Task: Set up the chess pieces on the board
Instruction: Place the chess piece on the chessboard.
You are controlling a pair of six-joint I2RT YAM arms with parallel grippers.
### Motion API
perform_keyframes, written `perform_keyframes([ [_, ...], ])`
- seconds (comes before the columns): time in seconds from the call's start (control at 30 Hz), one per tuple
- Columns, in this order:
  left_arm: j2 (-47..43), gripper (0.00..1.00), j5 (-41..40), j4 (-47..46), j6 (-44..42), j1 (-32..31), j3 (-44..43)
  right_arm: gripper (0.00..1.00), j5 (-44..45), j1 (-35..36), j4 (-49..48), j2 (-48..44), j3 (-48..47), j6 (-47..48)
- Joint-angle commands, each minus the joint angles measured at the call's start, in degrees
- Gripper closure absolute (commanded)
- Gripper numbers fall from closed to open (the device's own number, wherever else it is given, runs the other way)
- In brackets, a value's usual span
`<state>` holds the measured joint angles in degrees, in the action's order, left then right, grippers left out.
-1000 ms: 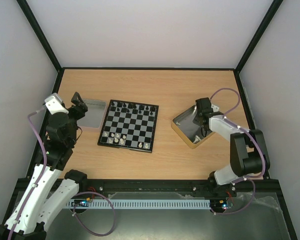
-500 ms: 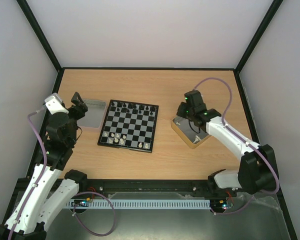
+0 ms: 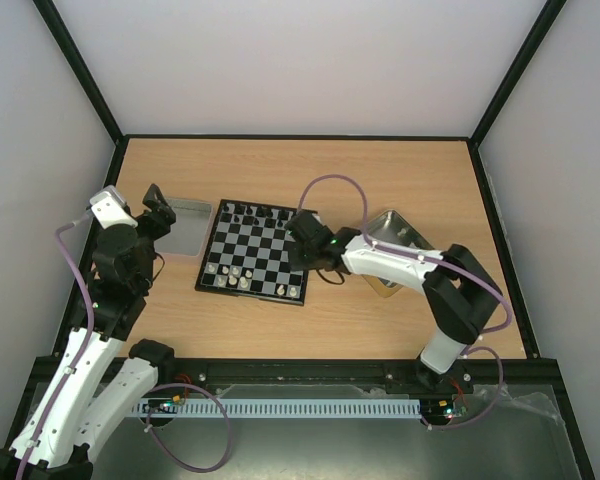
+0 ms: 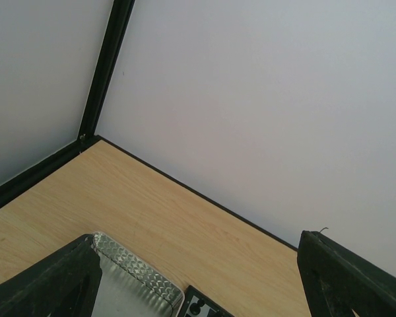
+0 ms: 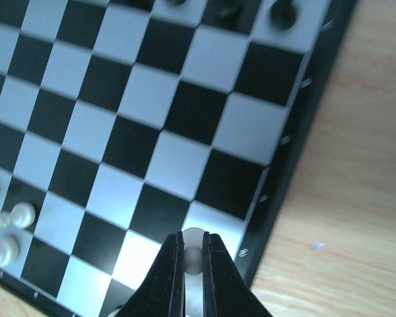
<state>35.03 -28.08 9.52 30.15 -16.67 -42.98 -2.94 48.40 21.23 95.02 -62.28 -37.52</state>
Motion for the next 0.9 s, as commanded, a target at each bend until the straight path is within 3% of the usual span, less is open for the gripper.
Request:
perform_keyframes([
  [0.0, 0.0, 0.17, 0.21, -1.43, -0.1, 0.41, 0.92, 0.98, -0.53, 3.3, 3.62, 2.61, -2.67, 0.68],
  [0.67, -0.05, 0.17, 0.55, -1.35, -0.01, 0.51, 0.98, 0.98, -0.72, 6.23, 11.01, 7.6, -3.83, 0.49],
  [0.87, -0.11, 0.17, 0.61, -1.34, -0.02, 0.5, 0.99, 0.92, -1.04, 6.34, 10.62, 7.7, -4.28, 0.29],
])
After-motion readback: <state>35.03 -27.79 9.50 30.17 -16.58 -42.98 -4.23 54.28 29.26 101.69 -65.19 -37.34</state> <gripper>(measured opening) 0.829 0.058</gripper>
